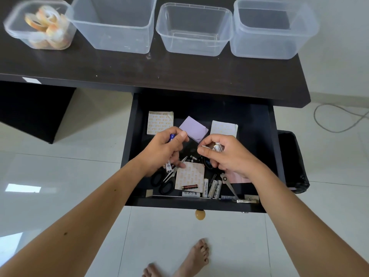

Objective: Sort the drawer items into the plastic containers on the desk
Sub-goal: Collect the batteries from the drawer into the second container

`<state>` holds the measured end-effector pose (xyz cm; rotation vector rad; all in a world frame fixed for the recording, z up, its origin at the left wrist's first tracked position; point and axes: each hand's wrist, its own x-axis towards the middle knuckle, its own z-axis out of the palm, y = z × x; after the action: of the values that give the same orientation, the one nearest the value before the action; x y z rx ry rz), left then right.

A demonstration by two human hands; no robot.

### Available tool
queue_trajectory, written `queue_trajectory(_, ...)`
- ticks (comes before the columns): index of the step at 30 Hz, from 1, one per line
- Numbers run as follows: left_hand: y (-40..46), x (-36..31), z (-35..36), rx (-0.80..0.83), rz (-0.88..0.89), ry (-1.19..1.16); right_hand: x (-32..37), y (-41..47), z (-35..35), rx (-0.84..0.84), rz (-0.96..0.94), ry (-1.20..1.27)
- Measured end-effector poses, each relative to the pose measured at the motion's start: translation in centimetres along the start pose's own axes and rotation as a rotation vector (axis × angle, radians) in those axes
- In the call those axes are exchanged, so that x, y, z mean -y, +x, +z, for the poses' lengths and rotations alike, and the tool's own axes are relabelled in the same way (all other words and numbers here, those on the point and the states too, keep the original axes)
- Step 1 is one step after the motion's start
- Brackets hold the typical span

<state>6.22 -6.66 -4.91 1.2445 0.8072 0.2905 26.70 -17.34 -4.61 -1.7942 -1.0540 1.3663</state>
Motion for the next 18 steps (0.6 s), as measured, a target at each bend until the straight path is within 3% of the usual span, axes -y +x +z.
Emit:
queue_trajectory(4,-0.4,-1.0,-0.1,0.002,-0.091,-0.16,0.2,0.1,0.5,-0.004,-0.002,0.02)
queue_trajectory(9,-0.1,-0.1,0.0,-0.063,-0.107,-0.069,0.4,-0.1,0.9,0.003,-0.012,-0.055)
queue_trajectory(18,-0.1,0.8,0.2,-0.06,-0.119,0.154,-0.4,1.3,2.1,-0.074,-0.135,-0.596)
